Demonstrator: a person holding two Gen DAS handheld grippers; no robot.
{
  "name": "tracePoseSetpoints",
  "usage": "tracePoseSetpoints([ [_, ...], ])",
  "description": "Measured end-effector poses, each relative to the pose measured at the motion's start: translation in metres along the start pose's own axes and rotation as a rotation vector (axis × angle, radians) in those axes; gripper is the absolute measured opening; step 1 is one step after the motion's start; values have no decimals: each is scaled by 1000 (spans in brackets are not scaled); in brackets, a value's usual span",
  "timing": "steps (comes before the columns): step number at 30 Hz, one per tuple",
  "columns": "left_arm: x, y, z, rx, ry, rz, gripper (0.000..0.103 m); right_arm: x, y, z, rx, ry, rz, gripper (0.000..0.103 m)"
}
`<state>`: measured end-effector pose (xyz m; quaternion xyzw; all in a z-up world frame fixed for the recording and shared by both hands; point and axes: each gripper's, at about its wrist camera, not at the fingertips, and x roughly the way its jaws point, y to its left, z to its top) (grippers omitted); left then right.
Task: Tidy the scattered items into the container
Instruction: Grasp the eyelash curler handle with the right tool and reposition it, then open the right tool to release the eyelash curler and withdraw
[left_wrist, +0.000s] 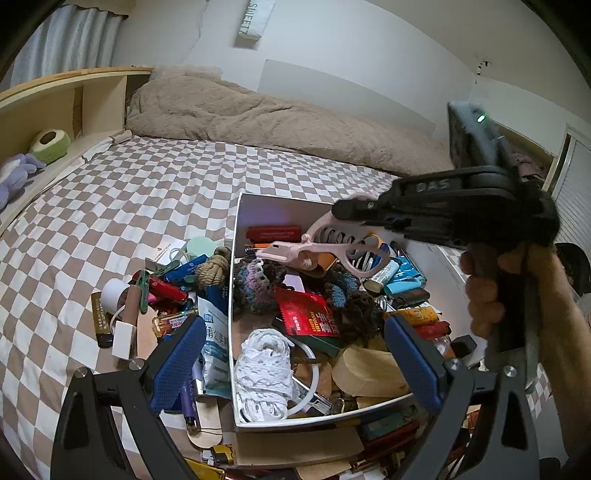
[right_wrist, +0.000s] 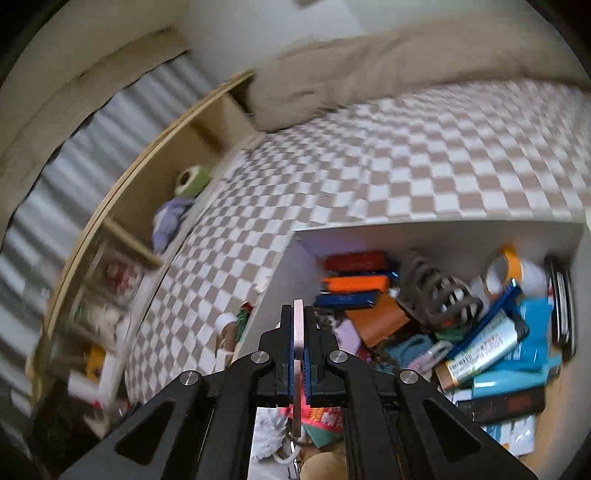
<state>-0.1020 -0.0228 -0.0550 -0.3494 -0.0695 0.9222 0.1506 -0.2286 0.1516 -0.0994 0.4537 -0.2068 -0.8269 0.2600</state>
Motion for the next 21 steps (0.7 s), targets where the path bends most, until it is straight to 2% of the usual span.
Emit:
tracePoseSetpoints([
  [4,0,-1,-1,6,-1,-3,98,-1,-25,-10,87,25,-41,4],
  [7,0,-2,-1,10,0,-3,98,-8,-34,-18,114,36,-38,7],
  [12,0,-4,-2,19,2,-2,98,-16,-33,-29,37,84,-153,17],
  [16,-1,-7,-2,27,2,-1,98,-18,-34,-42,-20,120,-224,17],
  [21,-2,-8,-2,27,2,0,98,-12,-36,-59,-65,166,-261,17],
])
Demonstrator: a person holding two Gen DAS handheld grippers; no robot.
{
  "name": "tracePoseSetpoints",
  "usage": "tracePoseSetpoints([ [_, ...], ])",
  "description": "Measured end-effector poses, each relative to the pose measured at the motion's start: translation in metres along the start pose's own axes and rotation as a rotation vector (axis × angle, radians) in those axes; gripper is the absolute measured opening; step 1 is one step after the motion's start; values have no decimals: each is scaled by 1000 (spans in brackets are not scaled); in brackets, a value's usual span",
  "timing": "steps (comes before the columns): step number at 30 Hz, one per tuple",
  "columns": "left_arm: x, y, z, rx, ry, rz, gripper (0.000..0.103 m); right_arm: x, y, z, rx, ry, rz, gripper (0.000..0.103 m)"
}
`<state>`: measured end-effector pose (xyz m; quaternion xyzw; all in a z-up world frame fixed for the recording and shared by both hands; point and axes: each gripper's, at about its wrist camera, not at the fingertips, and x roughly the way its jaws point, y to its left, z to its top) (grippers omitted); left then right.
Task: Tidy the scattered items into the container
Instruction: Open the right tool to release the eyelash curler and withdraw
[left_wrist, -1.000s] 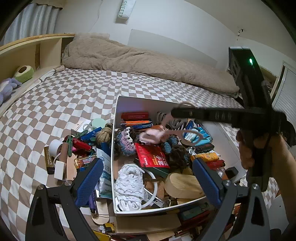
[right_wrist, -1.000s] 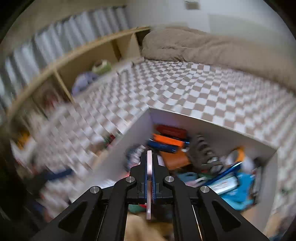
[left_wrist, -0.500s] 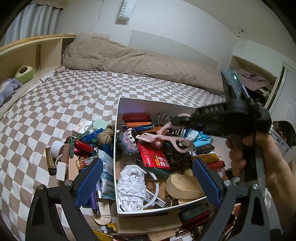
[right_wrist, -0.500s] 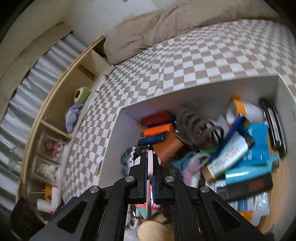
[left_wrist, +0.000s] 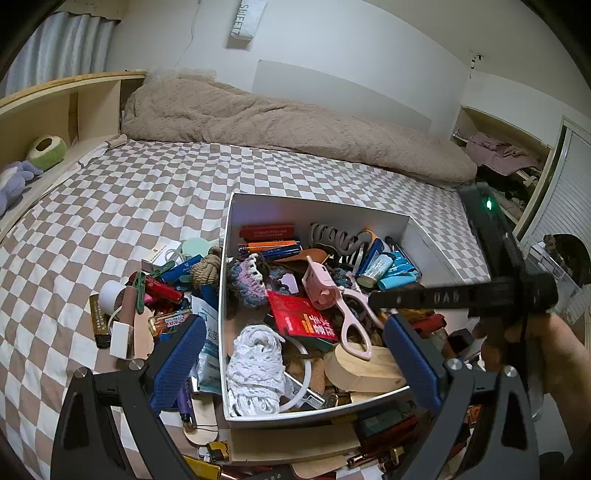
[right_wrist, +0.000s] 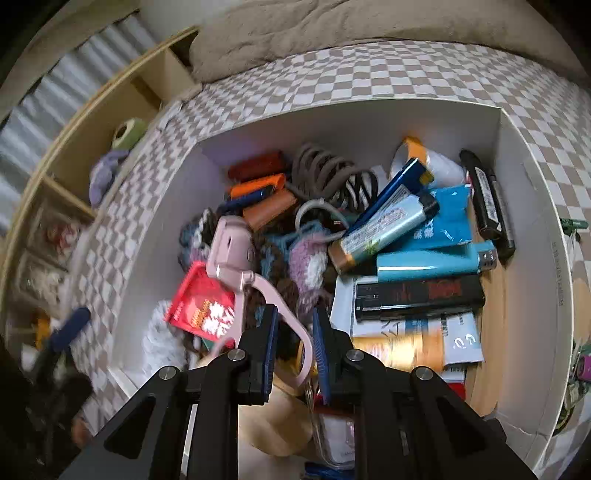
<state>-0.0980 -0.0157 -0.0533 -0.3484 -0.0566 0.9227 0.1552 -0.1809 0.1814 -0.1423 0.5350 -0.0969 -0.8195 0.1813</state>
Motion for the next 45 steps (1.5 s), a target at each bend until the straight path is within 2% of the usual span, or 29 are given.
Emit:
tracePoseSetpoints([
  [5,-2,1,0,-2,-2,3,98,3,14,-3,-80,10,-66,17],
  [9,-4,1,0,0,-4,6,98,-7,19,-3,-97,-15,-65,17],
  [17,-8,-1,1,6,-11,6,98,-48,21,-10,-111,-130,-55,17],
  [20,-10,-3,1,14,-14,10,98,-62,22,-15,-123,-181,-79,21],
  [25,-12,-6,1,27,-21,25,99,-81,20,-28,-121,-242,-108,21],
  [27,-14,-7,1,33,-25,31,103,-86,17,-35,-122,-262,-122,23],
  [28,-16,-8,1,36,-28,34,103,-89,15,-39,-120,-276,-122,37],
  [29,-17,-9,1,41,-31,36,103,-91,14,-42,-119,-289,-120,62],
  [30,-18,-10,1,46,-33,38,103,-93,14,-46,-119,-302,-121,72],
  [31,-20,-11,0,50,-36,40,103,-96,14,-50,-123,-318,-129,76],
  [35,-25,-15,0,65,-47,49,103,-107,18,-65,-153,-368,-179,78],
  [36,-27,-16,0,68,-51,54,103,-109,18,-68,-159,-380,-188,81],
  [37,-28,-18,0,69,-53,57,103,-112,19,-71,-164,-394,-200,91],
  [38,-30,-19,-1,71,-55,61,103,-116,20,-75,-173,-413,-214,96],
  [42,-34,-23,-3,81,-54,68,103,-127,23,-86,-194,-462,-254,97],
  [45,-37,-27,-5,88,-50,67,103,-137,21,-93,-182,-495,-253,103],
])
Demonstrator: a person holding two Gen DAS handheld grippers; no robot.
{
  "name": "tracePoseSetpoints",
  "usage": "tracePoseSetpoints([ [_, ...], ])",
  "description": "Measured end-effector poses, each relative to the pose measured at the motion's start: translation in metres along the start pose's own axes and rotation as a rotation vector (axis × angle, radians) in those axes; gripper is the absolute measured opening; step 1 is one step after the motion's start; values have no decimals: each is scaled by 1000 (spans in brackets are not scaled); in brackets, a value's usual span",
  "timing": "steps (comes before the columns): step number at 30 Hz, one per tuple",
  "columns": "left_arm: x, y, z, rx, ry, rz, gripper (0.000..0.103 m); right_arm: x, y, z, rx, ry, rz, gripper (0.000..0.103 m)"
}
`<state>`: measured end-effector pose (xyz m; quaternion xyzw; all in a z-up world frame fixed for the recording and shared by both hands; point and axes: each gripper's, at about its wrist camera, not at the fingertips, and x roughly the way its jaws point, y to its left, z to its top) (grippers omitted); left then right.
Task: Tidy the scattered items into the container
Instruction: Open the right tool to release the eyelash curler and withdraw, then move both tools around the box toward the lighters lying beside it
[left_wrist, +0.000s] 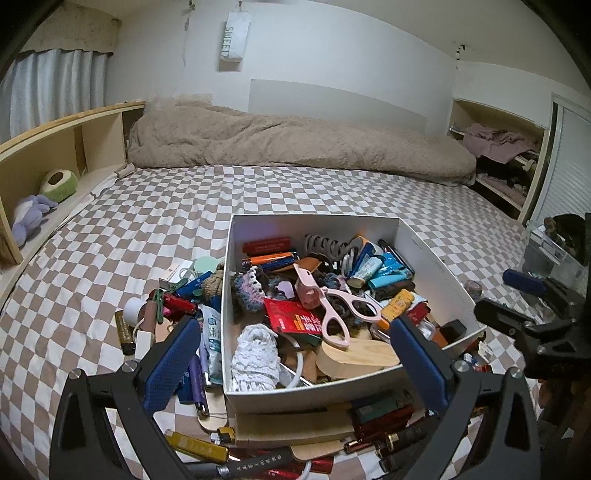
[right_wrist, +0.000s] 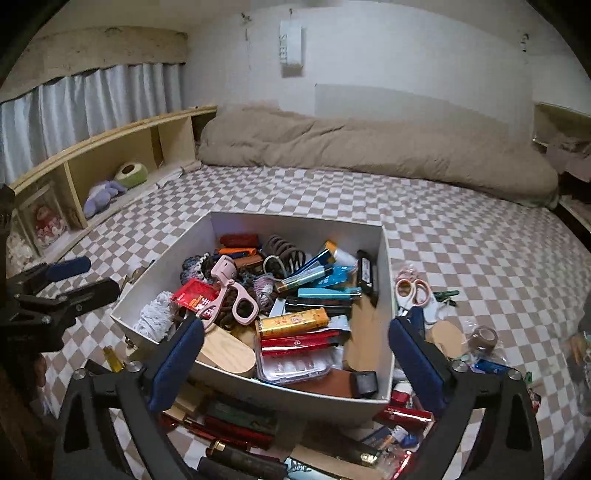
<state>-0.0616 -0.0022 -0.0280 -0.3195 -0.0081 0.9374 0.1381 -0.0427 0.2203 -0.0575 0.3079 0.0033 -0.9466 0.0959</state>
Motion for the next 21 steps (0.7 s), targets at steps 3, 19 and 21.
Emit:
tracePoseSetpoints([
  [3,-6,-3,-1,8,-15,8,103,-11,-2,-2,0,-30,-15,103],
  [19,-32,-13,-4,19,-53,12,103,-49,-8,-15,12,-98,-60,103],
  [21,-35,-14,-4,20,-54,16,103,-52,-9,-15,12,-100,-60,103],
])
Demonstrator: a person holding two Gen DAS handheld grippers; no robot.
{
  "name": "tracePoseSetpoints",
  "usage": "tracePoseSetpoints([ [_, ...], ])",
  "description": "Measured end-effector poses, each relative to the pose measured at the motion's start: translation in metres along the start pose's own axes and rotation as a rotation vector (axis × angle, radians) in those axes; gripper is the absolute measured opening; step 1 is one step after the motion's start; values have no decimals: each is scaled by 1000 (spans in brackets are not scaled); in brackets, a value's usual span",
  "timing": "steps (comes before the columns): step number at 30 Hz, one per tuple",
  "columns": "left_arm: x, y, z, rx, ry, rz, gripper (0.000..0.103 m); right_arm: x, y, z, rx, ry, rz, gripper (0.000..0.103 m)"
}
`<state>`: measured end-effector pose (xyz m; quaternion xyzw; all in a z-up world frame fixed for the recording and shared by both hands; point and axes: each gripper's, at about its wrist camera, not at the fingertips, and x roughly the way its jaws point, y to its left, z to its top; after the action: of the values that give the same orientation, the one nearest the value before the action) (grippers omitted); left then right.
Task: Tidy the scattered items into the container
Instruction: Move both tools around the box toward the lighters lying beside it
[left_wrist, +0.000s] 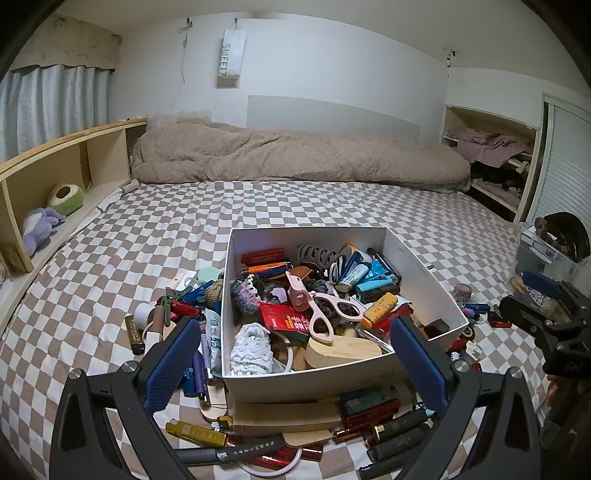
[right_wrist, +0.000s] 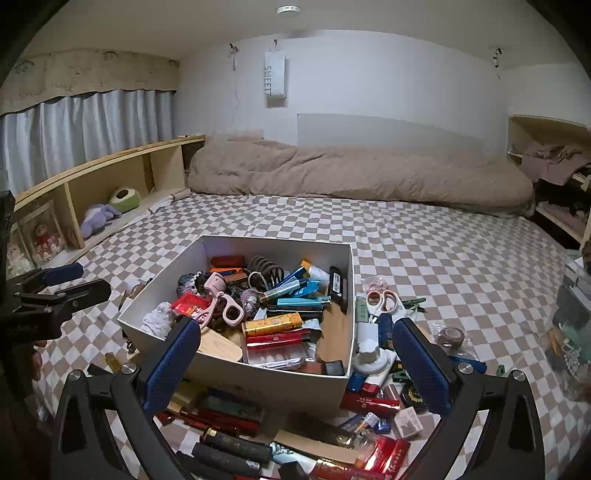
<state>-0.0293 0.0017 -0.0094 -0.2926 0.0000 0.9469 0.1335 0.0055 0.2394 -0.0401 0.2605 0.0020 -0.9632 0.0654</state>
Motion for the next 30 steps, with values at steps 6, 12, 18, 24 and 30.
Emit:
tracePoseSetpoints([
  [6,-9,-3,2,5,-18,2,103,-10,1,-1,-18,-19,-15,103],
  [12,-15,-5,2,-1,-25,-10,103,-23,-4,-5,-6,-43,-18,103],
  [18,-22,-5,-3,-2,-27,6,103,-35,-10,-10,9,-71,-23,103],
  [24,-29,0,-14,-30,-30,12,103,-40,-11,-20,12,-82,-24,103],
  [30,-27,1,-33,-46,-24,24,103,-38,-15,-36,37,-63,-19,103],
])
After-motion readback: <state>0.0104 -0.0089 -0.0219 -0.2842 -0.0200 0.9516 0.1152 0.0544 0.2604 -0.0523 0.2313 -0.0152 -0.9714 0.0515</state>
